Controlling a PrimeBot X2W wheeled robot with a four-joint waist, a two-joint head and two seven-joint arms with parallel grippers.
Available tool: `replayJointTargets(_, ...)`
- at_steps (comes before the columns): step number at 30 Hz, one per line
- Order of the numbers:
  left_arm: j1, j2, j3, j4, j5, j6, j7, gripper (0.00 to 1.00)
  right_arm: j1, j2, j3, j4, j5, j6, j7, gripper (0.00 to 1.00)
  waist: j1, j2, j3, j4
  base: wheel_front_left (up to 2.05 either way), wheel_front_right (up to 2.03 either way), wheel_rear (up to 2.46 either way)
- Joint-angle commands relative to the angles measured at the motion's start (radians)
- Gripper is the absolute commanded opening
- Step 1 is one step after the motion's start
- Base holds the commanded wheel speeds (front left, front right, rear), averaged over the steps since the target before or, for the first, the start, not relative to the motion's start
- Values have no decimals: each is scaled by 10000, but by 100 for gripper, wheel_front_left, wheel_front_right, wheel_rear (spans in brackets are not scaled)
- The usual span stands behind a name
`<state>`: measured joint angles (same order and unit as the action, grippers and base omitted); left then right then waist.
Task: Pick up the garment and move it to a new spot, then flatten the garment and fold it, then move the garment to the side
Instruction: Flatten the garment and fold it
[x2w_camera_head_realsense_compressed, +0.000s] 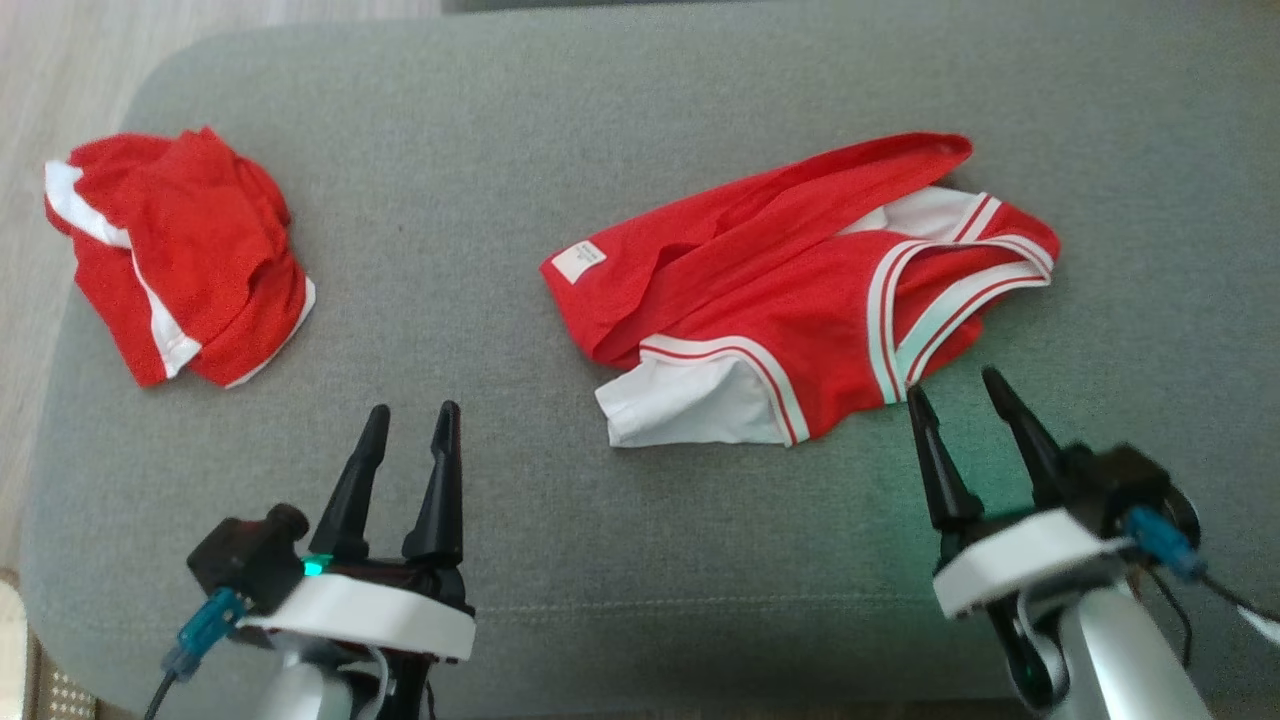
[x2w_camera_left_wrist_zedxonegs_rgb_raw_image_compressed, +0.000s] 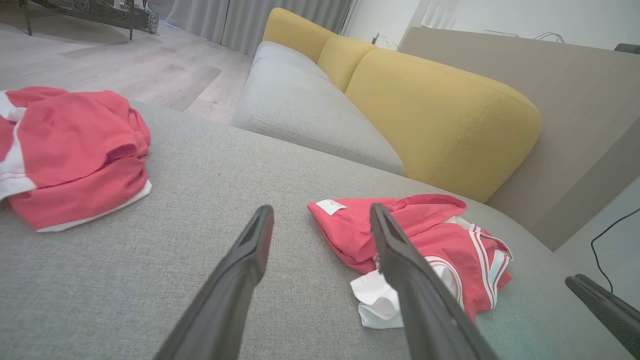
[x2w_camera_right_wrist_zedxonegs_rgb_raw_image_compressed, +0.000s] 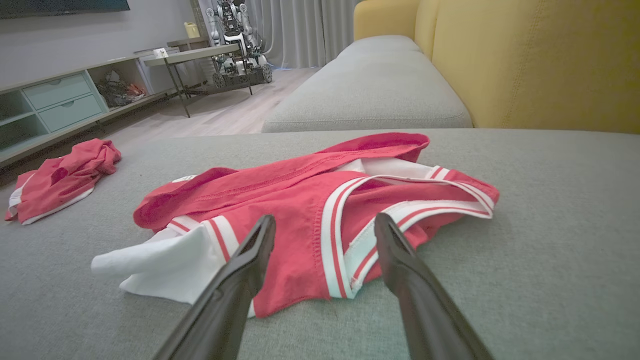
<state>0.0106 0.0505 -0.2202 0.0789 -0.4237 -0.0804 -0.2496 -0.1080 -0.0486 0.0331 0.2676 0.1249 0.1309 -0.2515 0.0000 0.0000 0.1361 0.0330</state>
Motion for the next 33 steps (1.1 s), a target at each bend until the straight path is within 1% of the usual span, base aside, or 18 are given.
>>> replayJointTargets(1,-495,-3,202,-345,64,-54,-122,100,-574,-17,253,-155,25,-2,-102,100,0,0,152,85,0,0,0)
replayJointTargets(7,-680,-3,80,-320,6,-110,-122,100,-1188,-16,23,1125,229,-2,-102,100,0,0,425,366,0,0,0)
replayJointTargets(15,-811,-3,-40,-261,-56,-147,-122,100,-1874,-16,-161,2479,412,-2,-103,100,0,0,643,669,0,0,0)
replayJointTargets(23,-1023,-3,-97,-252,-76,-168,-122,100,-2582,-16,28,3306,254,-2,-103,100,0,0,951,923,0,0,0)
replayJointTargets(28,-1138,-3,-136,-244,-96,-187,-122,100,-3020,-16,174,3831,-103,-2,-103,100,0,0,1172,1046,0,0,0)
replayJointTargets(29,-1155,-3,-142,-245,-108,-185,-122,100,-3100,-16,210,3923,-150,-2,-103,46,0,0,1210,1057,0,0,0)
replayJointTargets(30,-1170,-3,-144,-242,-120,-181,-122,100,-3175,-16,230,3986,-209,-2,-103,0,0,0,1232,1062,0,0,0)
replayJointTargets(33,-1180,-3,-125,-220,-141,-167,-122,100,-3256,-16,244,4066,-440,-2,-103,0,0,0,1222,1031,0,0,0)
